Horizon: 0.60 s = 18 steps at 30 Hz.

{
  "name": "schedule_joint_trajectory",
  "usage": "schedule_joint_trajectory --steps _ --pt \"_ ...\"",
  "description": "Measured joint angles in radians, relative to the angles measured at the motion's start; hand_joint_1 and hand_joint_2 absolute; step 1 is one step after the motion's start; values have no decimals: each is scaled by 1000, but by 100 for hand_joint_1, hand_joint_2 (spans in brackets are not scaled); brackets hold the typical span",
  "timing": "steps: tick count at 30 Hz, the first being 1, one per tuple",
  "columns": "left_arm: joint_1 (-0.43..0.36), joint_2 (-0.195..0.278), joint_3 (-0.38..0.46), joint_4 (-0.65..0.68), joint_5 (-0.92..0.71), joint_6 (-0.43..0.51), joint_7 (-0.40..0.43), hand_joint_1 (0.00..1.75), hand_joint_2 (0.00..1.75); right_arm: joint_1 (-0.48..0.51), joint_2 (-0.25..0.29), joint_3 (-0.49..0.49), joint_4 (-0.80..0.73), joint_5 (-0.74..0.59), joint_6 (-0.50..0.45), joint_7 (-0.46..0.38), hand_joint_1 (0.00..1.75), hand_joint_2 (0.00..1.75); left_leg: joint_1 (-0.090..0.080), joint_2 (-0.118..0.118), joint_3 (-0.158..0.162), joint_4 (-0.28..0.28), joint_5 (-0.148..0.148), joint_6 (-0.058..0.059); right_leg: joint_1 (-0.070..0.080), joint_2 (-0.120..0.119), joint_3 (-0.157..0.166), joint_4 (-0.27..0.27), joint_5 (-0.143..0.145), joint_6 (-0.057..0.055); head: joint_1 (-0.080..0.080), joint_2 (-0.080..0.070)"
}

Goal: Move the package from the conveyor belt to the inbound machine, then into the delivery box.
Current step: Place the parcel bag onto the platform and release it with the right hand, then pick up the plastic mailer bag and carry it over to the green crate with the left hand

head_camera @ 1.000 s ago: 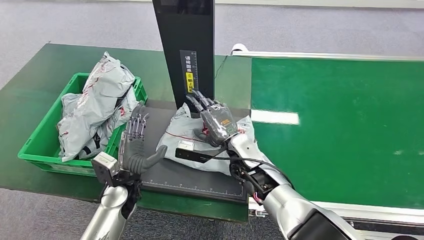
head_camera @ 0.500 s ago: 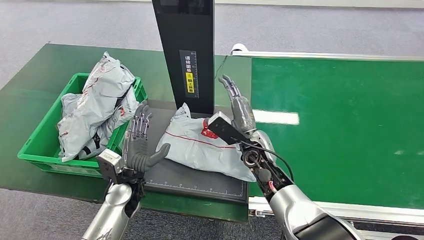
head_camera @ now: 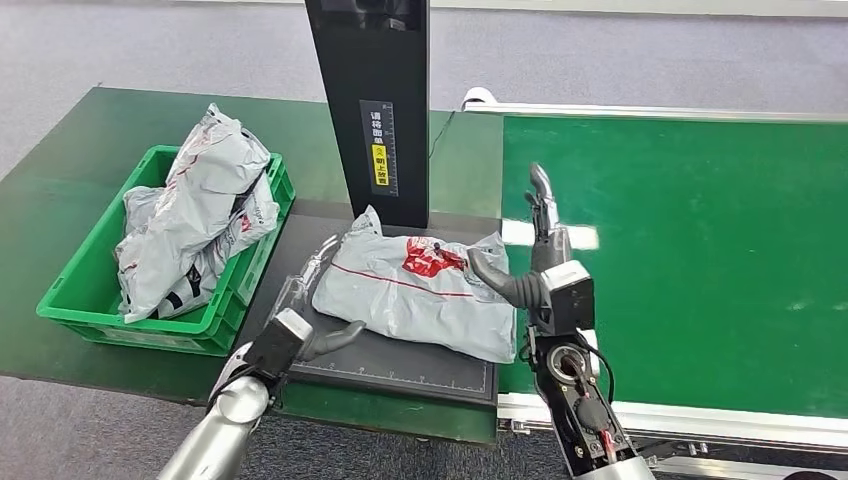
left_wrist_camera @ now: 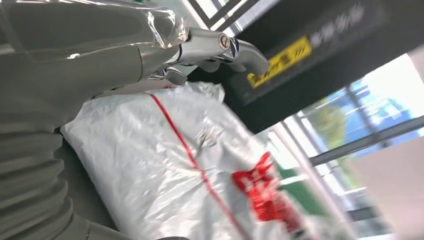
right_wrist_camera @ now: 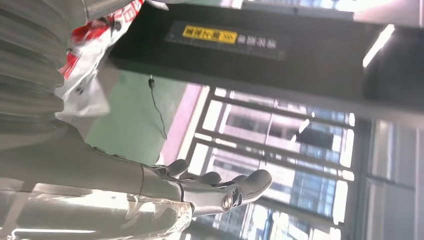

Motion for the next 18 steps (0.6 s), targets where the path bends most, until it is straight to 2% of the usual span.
schedule_joint_trajectory --steps 8,18 --pt "-148 -12 -51 158 -219 9 204 0 175 113 -6 -66 -116 45 28 21 0 175 0 1 1 0 1 0 0 0 1 0 1 -1 0 0" --pt "-275 -45 -53 327 -379 51 332 0 175 179 20 -108 -157 82 69 60 0 175 0 2 1 0 1 0 0 1 1 0 1 -1 0 0"
